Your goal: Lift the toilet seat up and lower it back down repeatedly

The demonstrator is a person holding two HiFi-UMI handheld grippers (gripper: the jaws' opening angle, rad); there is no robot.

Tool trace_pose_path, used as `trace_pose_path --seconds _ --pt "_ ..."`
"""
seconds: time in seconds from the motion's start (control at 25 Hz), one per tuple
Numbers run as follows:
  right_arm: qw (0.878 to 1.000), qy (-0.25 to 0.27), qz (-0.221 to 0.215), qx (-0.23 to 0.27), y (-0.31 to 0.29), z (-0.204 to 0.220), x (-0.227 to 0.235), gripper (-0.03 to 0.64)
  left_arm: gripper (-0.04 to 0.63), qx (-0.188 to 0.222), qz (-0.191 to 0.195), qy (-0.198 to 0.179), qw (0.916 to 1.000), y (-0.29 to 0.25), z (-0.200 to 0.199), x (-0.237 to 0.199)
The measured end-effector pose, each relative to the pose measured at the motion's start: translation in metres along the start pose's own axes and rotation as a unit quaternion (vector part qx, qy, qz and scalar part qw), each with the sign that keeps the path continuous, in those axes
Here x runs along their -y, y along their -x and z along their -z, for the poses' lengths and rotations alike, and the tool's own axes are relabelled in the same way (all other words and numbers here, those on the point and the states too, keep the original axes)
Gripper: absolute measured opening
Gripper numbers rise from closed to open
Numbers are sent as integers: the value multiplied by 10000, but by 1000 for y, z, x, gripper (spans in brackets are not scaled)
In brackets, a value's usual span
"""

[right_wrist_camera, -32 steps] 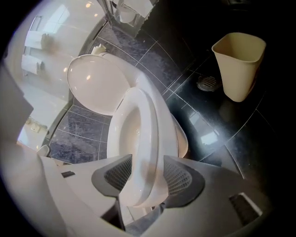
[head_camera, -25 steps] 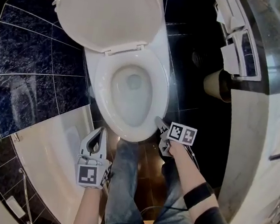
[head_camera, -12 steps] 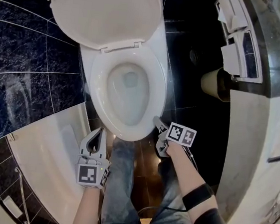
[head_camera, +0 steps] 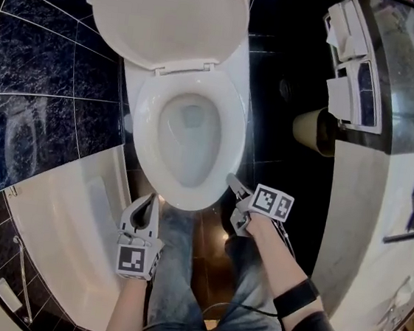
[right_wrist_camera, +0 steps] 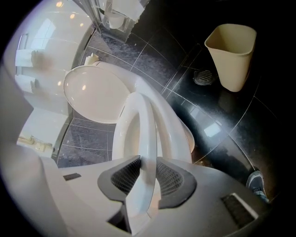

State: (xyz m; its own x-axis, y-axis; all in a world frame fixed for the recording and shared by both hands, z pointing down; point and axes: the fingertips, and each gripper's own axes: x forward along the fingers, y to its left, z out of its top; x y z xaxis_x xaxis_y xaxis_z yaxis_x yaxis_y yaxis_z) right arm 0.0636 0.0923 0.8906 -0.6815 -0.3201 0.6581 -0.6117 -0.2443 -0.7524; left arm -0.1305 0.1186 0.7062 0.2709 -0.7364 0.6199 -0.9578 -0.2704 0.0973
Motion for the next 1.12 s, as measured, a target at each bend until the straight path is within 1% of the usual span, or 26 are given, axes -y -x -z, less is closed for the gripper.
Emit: trace_pose_path --seconds 0.08,0.16,0.32,0.4,0.44,0.52,0.64,0.76,0.88,0.96,1.12 --pt "10000 41 -21 -24 12 -3 -15 124 0 -87 -19 63 9999 12 3 6" --pt "10000 41 -75 -2 25 -8 -31 123 1 -254 -24 80 9996 25 15 12" --pt "9995 -24 -303 123 44 -19 -65 127 0 -854 50 -48 9963 42 66 21" --pt "9991 110 -399 133 55 -28 -87 131 0 -1078 138 -12 9941 39 86 26" --pt "9987 97 -481 163 58 -32 -96 133 0 -1107 172 63 9937 35 88 28" --pt "9976 -3 -654 247 63 -39 -111 143 0 -998 204 206 9946 22 77 30" --pt "9976 66 -646 237 67 -46 -125 144 0 -628 206 306 9973 6 37 29" --pt "9971 24 -694 310 72 -53 -136 144 0 -388 153 565 9975 2 8 25" --pt "9956 -16 -849 392 73 -62 -150 145 0 -288 27 694 9972 3 -7 15" --pt "9958 38 -831 379 76 -68 -159 146 0 -270 -8 723 9970 3 -16 10" --pt "9947 -208 -875 490 83 -79 -176 146 0 -147 -35 775 9969 4 -47 3"
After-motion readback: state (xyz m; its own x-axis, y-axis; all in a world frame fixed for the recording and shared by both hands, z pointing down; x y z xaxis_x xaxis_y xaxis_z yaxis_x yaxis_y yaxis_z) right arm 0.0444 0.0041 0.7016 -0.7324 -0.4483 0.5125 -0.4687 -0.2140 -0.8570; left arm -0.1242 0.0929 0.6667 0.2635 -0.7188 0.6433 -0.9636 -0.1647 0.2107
